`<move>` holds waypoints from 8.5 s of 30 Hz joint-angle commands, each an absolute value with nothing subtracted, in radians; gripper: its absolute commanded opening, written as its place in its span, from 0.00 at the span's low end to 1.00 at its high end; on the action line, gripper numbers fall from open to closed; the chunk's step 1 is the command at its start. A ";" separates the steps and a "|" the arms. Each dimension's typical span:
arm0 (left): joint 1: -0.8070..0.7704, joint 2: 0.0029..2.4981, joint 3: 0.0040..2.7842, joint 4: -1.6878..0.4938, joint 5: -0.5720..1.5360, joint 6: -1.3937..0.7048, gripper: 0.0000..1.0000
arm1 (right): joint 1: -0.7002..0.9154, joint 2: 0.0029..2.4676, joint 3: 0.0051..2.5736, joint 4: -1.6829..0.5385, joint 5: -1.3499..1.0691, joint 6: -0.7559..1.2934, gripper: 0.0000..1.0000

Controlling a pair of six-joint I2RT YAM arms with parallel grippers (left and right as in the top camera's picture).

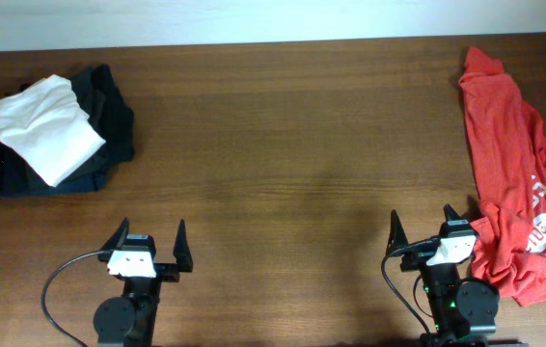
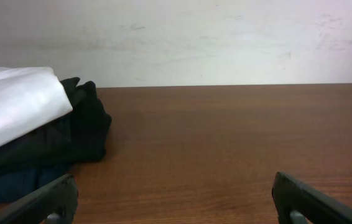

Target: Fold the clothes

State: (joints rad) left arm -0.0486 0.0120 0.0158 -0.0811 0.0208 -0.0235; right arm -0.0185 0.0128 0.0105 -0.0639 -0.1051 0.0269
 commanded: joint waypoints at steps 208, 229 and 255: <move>-0.424 1.768 1.022 -0.729 0.354 -0.726 0.99 | -0.047 1.165 1.010 -0.954 0.195 0.260 0.99; -0.068 1.767 1.162 -0.883 0.288 -0.542 0.99 | -0.047 1.204 1.010 -0.958 0.192 0.260 0.99; 0.065 1.556 0.981 -1.128 0.041 -0.387 0.00 | -0.046 1.285 1.010 -0.996 -0.003 0.259 1.00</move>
